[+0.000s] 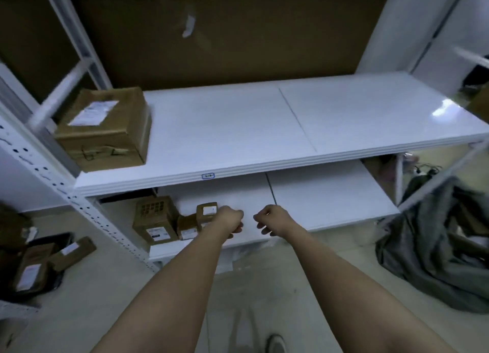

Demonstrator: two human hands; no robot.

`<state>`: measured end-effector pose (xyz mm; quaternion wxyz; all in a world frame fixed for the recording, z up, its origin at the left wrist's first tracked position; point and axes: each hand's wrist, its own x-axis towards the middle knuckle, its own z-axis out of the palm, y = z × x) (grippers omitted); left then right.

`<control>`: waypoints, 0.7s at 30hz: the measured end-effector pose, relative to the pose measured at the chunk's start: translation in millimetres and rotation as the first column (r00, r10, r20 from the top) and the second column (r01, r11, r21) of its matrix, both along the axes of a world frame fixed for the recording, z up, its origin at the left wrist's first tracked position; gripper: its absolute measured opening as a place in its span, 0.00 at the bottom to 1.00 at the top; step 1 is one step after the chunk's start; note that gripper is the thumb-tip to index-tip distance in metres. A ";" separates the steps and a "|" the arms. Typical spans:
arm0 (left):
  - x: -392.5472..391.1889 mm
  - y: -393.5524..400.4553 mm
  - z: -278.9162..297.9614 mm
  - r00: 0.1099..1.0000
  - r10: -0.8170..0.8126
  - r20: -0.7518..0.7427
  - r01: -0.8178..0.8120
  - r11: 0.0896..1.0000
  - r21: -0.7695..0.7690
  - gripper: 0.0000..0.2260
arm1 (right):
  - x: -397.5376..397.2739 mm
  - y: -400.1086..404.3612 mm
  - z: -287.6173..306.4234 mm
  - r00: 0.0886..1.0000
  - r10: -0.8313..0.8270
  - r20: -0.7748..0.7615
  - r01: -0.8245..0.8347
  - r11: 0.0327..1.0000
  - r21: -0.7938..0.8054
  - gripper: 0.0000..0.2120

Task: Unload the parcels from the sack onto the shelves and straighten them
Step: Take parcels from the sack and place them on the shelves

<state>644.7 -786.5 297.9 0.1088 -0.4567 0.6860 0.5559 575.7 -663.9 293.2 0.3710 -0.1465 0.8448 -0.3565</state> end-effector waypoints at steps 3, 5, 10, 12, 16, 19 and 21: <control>-16.1 39.3 20.7 0.992 -0.120 -0.029 0.118 0.992 -0.047 0.07 | -8.3 44.9 23.6 0.996 -0.091 -0.012 0.091 0.996 -0.018 0.07; -29.2 69.3 30.0 0.982 -0.181 -0.048 0.178 0.982 -0.063 0.07 | -16.1 79.4 31.5 0.988 -0.149 -0.025 0.149 0.989 -0.019 0.06; -69.8 163.6 46.9 0.938 -0.341 -0.058 0.340 0.940 -0.037 0.10 | -43.5 190.1 39.2 0.953 -0.303 -0.010 0.303 0.953 -0.017 0.06; -88.9 211.0 48.5 0.916 -0.398 -0.052 0.398 0.917 -0.022 0.12 | -58.1 241.2 36.3 0.939 -0.345 -0.005 0.345 0.939 -0.010 0.08; -128.0 310.6 43.9 0.885 -0.460 -0.069 0.460 0.888 -0.009 0.10 | -90.8 343.6 29.8 0.909 -0.416 0.002 0.416 0.909 -0.001 0.06; -155.5 388.9 37.1 0.871 -0.488 -0.067 0.488 0.873 -0.014 0.07 | -112.9 422.4 26.2 0.870 -0.493 -0.008 0.493 0.870 -0.007 0.07; -175.5 440.8 34.9 0.859 -0.505 -0.089 0.507 0.862 0.004 0.08 | -128.0 473.7 27.1 0.831 -0.554 -0.036 0.554 0.832 -0.018 0.13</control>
